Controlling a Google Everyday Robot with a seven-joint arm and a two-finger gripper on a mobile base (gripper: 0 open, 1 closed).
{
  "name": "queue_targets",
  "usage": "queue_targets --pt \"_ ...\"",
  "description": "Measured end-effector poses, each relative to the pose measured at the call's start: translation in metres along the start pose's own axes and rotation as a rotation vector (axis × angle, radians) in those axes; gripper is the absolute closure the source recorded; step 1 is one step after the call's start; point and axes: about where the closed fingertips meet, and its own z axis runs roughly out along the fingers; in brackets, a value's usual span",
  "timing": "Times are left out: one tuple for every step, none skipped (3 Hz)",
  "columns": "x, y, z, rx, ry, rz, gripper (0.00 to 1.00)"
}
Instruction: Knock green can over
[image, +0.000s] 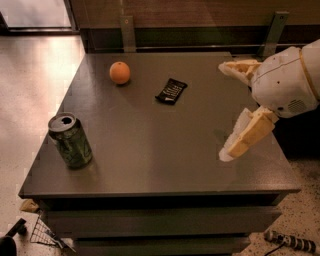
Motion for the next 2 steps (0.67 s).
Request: queue_targets --pt "-0.036 0.016 0.026 -0.043 -0.218 0.056 0.00" --pt "-0.071 0.027 0.031 -0.045 -0.391 0.173 0.00"
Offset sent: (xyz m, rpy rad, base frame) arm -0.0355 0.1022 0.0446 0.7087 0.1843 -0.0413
